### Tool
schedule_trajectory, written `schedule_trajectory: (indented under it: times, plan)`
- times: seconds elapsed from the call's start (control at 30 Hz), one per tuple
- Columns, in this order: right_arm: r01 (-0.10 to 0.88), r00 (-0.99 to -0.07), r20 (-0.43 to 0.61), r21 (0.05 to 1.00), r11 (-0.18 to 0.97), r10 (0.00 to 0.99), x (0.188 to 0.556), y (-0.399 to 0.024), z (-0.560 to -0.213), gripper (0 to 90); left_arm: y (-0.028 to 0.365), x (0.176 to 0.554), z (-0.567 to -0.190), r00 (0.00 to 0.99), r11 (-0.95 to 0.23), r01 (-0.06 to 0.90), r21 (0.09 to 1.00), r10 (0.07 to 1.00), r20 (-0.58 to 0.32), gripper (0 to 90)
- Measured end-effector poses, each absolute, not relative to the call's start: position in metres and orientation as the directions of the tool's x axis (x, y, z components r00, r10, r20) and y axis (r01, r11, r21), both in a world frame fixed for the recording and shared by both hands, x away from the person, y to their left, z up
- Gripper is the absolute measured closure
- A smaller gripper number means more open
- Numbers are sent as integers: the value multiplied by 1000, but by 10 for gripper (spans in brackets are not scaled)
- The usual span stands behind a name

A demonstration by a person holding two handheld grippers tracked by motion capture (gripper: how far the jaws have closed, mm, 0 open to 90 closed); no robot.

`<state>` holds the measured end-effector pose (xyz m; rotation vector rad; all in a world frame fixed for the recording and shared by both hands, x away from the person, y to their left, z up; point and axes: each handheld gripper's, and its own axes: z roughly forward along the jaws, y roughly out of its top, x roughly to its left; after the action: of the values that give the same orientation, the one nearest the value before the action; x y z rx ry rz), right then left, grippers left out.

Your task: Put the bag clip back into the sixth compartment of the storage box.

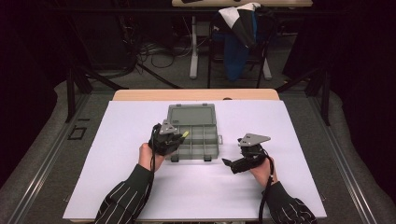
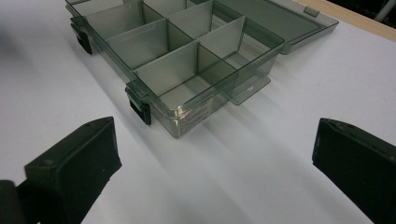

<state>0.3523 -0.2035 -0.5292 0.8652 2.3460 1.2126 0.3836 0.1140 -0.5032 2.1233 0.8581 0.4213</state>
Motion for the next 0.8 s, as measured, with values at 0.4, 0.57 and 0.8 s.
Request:
schedule_trajectory:
  times: [0.4, 0.57, 0.8]
  plan:
    - [357, -742, -35, 825, 439, 670, 352, -204, -528, 0, 110, 383, -509, 714, -471, 449, 759, 700, 12, 789]
    - [358, -743, -32, 825, 438, 668, 352, -204, -528, 0, 109, 383, -511, 714, -479, 453, 752, 700, 16, 789]
    - [363, -737, -40, 819, 444, 675, 352, -204, -529, 0, 107, 384, -514, 713, -482, 464, 743, 701, 10, 789]
